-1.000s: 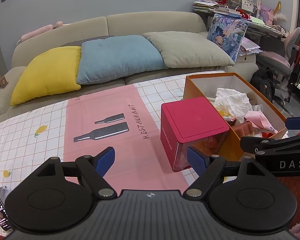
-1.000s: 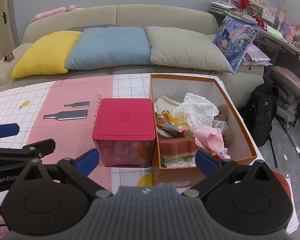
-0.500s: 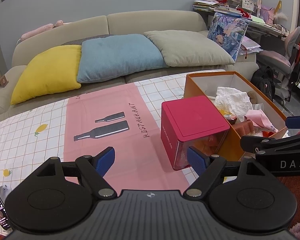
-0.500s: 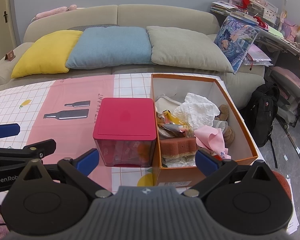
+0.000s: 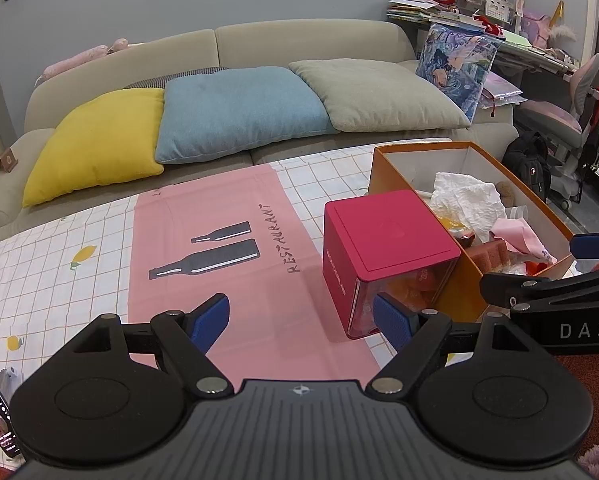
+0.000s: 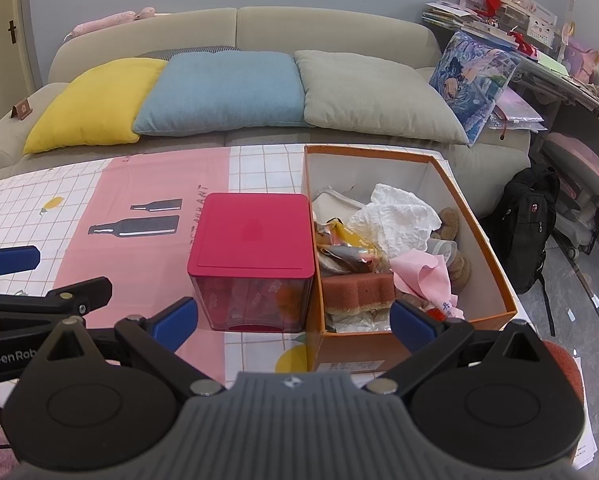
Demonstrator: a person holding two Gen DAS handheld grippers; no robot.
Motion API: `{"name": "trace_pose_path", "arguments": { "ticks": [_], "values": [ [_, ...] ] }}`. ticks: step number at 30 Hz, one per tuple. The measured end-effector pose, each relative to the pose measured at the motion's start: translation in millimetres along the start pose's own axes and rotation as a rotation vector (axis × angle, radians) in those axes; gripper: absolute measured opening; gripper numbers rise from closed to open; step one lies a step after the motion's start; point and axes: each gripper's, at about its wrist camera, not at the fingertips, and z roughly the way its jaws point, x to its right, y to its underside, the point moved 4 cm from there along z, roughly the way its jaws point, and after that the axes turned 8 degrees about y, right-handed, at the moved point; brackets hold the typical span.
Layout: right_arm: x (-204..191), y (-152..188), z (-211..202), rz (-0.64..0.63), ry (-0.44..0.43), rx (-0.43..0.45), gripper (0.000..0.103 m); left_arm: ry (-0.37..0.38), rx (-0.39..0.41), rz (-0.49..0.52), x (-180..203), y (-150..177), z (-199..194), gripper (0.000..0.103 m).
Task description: Organize soft objects
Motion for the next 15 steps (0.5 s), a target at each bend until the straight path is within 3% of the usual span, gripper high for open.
{"name": "trace_pose_path", "arguments": {
  "ticks": [15],
  "values": [
    [0.2, 1.8, 2.7, -0.008, -0.009, -0.004, 0.100, -0.006, -0.004, -0.010, -3.3, 1.8, -0.4, 0.095]
  ]
}}
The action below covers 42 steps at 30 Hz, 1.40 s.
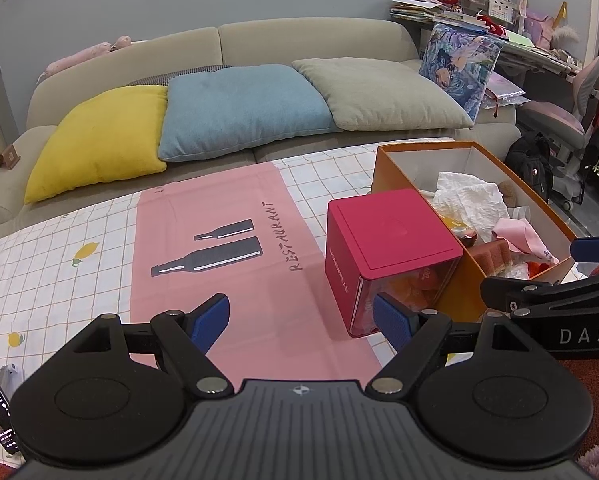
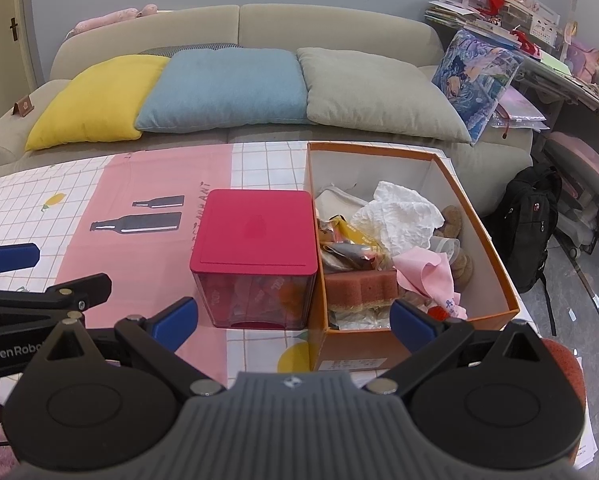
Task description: Organize soft objects
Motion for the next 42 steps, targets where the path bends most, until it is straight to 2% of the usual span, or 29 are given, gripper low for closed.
{"name": "trace_pose_path", "arguments": {
  "ticks": [42],
  "values": [
    [-1.3, 2.6, 0.8, -0.021, -0.026, -0.005, 0.100, -0.016, 0.001, -0.016, -3.3, -0.5, -6.4, 0.095]
  ]
}}
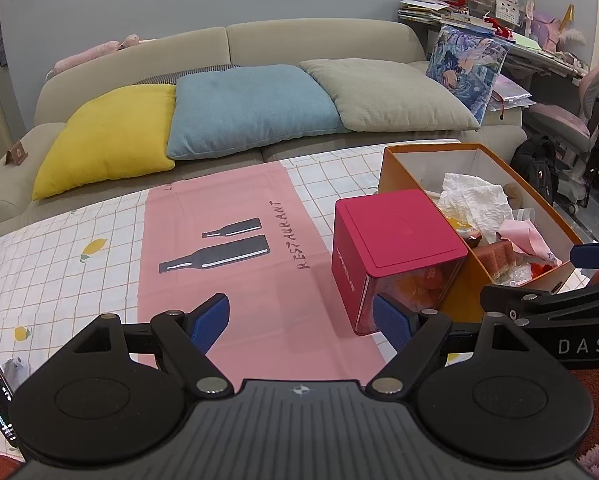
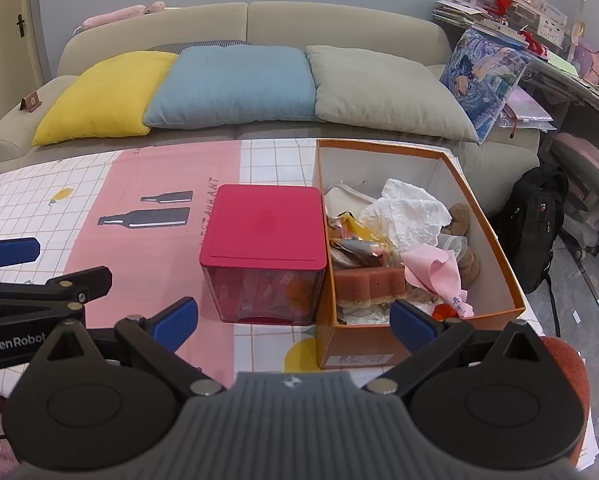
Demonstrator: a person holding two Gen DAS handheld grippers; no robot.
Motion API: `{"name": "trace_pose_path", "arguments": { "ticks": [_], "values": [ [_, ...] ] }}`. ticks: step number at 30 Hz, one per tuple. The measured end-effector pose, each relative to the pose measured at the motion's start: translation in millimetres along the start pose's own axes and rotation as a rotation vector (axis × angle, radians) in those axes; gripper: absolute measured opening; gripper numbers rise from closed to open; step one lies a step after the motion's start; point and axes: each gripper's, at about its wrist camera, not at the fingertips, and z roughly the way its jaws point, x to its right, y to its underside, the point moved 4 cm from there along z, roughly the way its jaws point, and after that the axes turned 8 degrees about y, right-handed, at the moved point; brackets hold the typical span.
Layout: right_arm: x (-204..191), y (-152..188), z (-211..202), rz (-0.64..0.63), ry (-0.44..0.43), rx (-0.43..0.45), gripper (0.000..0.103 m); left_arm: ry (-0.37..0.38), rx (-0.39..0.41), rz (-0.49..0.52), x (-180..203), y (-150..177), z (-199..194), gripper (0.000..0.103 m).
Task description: Organize soft objects
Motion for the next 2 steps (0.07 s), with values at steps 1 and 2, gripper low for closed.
{"name": "trace_pose_path", "arguments": {
  "ticks": [1, 2],
  "values": [
    [0.3, -0.1, -0.4, -0.001, -0.001, -0.001, 0.100, -0.001, 0.000, -0.002, -0.1, 0.3, -0.7, 0.095],
    [-0.3, 0.1, -0.4, -0.002, -0.002, -0.002, 0.100, -0.002, 0.000, -0.002, 0.3, 0.6, -1.0, 0.095]
  ]
}}
